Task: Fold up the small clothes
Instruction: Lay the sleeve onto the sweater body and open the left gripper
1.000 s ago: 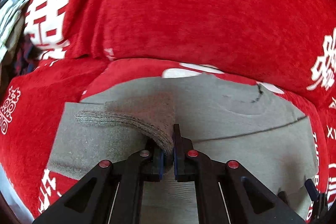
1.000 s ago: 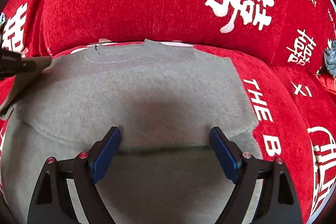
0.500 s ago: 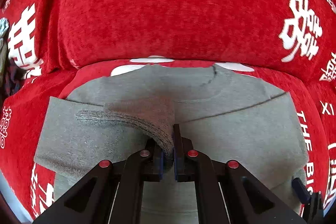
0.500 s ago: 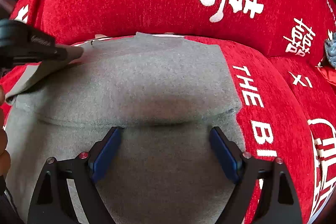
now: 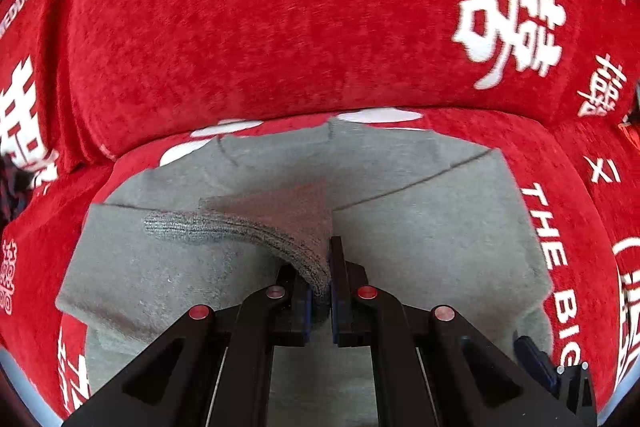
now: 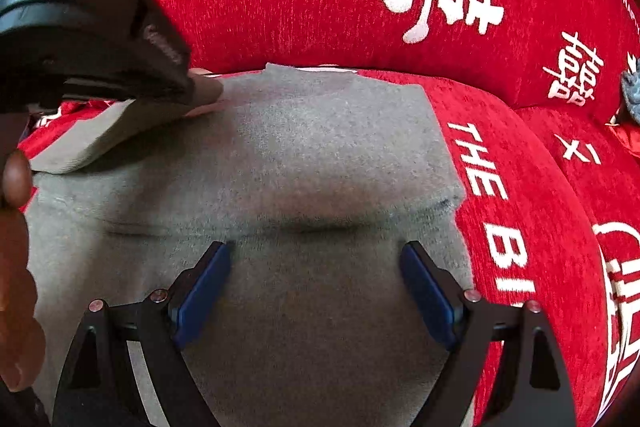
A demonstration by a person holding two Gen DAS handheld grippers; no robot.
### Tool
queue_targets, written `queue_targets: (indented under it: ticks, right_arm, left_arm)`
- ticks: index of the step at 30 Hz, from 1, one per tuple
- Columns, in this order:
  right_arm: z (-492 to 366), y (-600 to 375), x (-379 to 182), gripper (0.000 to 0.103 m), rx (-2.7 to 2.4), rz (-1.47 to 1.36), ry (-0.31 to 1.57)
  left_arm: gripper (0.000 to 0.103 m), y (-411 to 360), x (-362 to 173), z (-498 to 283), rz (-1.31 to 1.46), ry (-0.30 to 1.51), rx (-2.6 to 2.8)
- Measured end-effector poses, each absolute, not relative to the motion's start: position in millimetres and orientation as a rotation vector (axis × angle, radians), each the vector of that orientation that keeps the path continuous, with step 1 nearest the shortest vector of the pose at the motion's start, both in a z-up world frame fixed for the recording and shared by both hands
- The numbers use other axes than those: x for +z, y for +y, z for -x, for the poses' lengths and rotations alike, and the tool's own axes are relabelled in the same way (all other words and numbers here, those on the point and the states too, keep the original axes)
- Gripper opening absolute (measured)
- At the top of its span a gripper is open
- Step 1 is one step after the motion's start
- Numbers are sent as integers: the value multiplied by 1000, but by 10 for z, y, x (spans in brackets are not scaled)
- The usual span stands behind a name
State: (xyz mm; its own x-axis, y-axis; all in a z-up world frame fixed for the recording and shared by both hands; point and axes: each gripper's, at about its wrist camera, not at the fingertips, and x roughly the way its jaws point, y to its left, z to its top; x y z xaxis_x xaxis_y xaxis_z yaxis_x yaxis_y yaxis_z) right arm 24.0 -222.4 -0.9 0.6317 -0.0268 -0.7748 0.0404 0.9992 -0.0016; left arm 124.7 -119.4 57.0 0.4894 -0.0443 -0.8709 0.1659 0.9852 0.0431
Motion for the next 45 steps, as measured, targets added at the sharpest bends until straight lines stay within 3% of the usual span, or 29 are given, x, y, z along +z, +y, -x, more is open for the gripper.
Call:
queue_targets:
  ticks: [32,33,34,35,37,45]
  right_arm:
    - [8,-2187,-49,90,-30,37,848]
    - [16,-2173,-48,90,-30,37,848]
    - [16,-2171,-49,90,-30,36,847]
    - [17,-2166,-50,90,-31,38,847]
    - [32,-2156,-52,90,-34,44,845]
    - [46,-2200,-49,90,-20,16,842]
  left_arm:
    - [9,-1911,210,-1221,-304,1200,-467]
    - [12,-1914,205,-1226,-303,1202,-473]
    - [33,-1908,195,-1234,-292,1214,-496]
    - [69,-1906,191,-1240,-285,1223,-511]
    - [97,-1894,229,-1239,-307,1188,-484]
    - [97,-1588,437,-1178,-218,1128,-468]
